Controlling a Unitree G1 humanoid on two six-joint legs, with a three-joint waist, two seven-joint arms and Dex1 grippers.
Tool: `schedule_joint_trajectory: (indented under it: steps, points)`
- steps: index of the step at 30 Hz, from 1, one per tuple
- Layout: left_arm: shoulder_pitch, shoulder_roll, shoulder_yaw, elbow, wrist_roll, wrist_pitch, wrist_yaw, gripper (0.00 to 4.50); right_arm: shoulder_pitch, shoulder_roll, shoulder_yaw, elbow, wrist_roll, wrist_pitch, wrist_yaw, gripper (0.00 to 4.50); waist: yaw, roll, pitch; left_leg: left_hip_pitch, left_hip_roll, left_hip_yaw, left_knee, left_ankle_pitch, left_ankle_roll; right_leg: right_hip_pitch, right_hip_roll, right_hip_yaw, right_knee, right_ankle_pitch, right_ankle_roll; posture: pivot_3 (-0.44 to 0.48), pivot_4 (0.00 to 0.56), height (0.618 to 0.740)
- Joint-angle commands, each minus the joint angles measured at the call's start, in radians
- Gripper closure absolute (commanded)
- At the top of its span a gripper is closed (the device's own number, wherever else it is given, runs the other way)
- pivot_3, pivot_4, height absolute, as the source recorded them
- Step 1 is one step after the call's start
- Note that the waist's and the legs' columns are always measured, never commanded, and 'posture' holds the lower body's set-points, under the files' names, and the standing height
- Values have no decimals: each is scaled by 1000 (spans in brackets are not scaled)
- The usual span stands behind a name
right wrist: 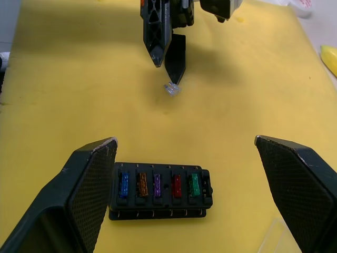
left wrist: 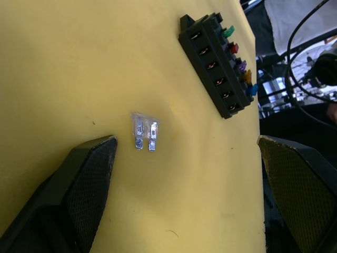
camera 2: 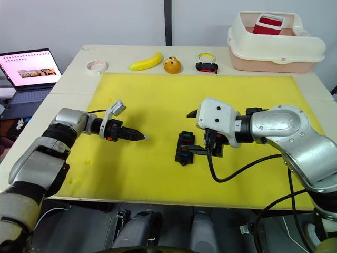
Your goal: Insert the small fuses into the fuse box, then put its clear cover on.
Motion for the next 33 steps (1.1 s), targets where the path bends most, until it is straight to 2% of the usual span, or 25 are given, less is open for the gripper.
schedule_joint_trajectory:
  steps: [1,13,16,20,33]
  points:
    - [12,-39,-38,-4,-3,10,-5,0,-10,0,-16,-26,-3,0,-11,70,0,0,0,0,0,0,0,0,0,0,0,0,0,0,0,0,150,740]
    - [2,-64,-24,29,22,-4,-5,0,-27,21,-11,-21,-1,19,-31,70,1,0,0,0,-1,0,1,0,0,1,0,0,0,0,0,0,150,740]
    - [2,-65,-20,49,43,-19,-5,898,-27,22,-13,-23,1,24,-34,0,0,0,0,0,-1,0,1,0,0,1,0,0,0,0,0,0,150,740]
    - [-3,-73,5,82,76,-40,-5,2741,-23,22,-11,-18,-5,17,-31,0,-3,0,0,0,0,0,1,0,0,0,0,0,0,0,0,0,150,740]
    - [-17,-73,146,198,200,-92,15,2741,-27,26,6,22,-31,-24,-16,0,-11,0,0,1,0,0,1,-1,1,0,1,0,2,0,1,0,150,740]
